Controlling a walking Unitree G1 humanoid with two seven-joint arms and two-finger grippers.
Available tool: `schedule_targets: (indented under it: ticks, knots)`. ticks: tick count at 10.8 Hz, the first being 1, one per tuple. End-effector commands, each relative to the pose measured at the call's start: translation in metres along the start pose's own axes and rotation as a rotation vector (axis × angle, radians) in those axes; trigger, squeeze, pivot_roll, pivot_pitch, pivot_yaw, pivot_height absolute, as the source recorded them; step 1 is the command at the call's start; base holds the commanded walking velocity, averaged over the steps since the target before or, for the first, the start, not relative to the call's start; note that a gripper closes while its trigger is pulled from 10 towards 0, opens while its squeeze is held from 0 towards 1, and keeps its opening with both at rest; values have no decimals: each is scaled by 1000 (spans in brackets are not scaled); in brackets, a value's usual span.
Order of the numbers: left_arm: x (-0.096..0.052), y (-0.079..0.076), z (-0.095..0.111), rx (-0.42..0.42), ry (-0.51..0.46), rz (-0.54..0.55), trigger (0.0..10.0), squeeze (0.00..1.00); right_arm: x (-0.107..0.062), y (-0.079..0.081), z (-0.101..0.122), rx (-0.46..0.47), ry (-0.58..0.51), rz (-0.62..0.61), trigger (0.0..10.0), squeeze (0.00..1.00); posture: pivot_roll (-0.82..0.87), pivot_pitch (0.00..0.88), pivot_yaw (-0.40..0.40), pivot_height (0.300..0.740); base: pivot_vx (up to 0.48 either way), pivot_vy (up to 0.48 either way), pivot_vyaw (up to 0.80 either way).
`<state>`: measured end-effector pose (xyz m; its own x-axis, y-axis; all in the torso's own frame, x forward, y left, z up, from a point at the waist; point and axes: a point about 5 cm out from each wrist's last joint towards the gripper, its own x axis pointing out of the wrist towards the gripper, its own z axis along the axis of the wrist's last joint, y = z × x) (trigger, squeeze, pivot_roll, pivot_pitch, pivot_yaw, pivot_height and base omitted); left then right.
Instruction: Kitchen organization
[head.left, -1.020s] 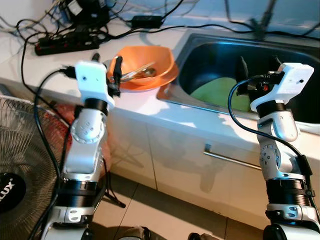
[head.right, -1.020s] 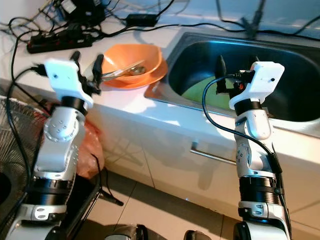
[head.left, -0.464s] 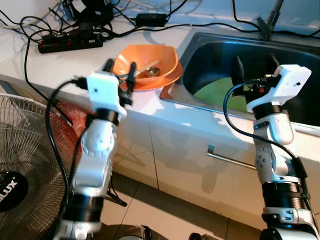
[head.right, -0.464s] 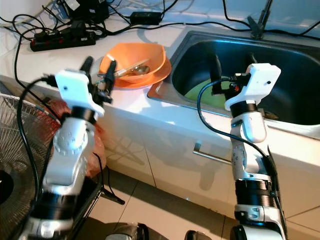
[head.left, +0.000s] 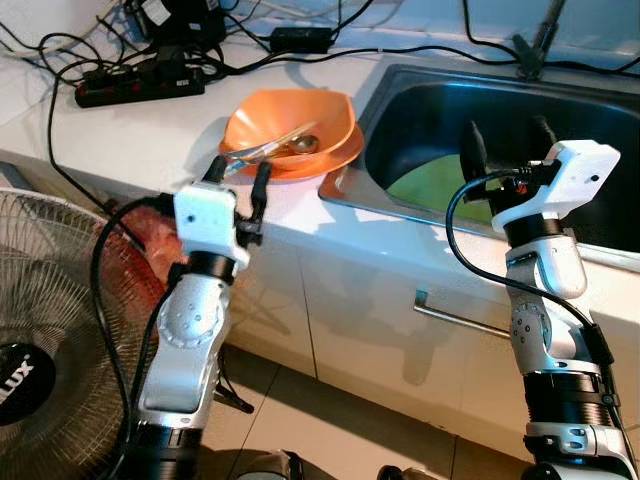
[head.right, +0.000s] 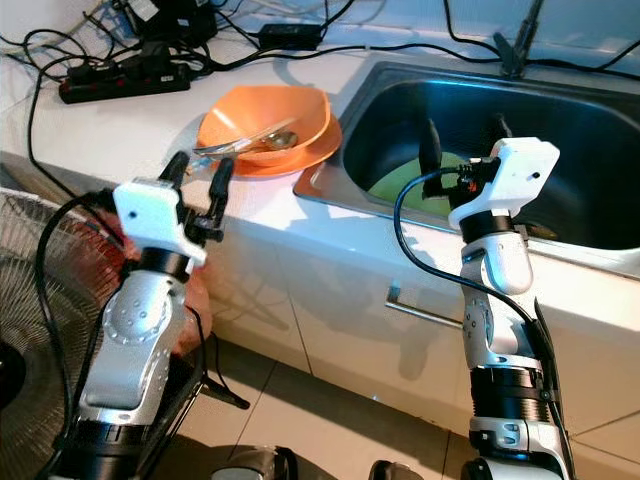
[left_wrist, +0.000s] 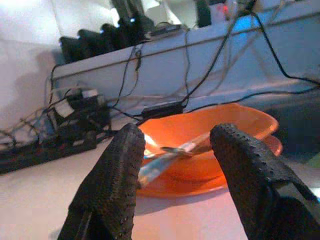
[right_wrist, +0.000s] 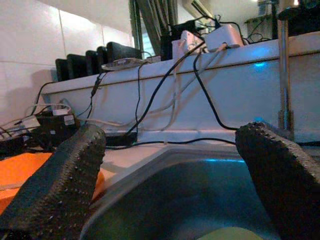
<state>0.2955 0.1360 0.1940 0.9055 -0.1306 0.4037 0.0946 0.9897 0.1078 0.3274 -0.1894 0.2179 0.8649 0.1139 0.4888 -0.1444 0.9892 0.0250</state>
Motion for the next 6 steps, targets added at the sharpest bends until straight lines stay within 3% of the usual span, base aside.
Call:
schedule_targets:
  ticks: [1, 5, 6]
  knots:
    - [-2, 8, 3, -31, -1, 40, 10000, 0, 1, 3, 1, 11, -12, 16, 10000, 0, 94, 125, 76, 740, 0, 0, 0]
    - [-8, 3, -1, -44, 21, 7, 10000, 0, -2, -2, -5, -13, 22, 43, 10000, 0, 93, 104, 75, 740, 0, 0, 0]
    - [-12, 2, -2, -47, 30, -1, 10000, 0, -5, -2, -7, -22, 48, 102, 10000, 0, 93, 99, 76, 740, 0, 0, 0]
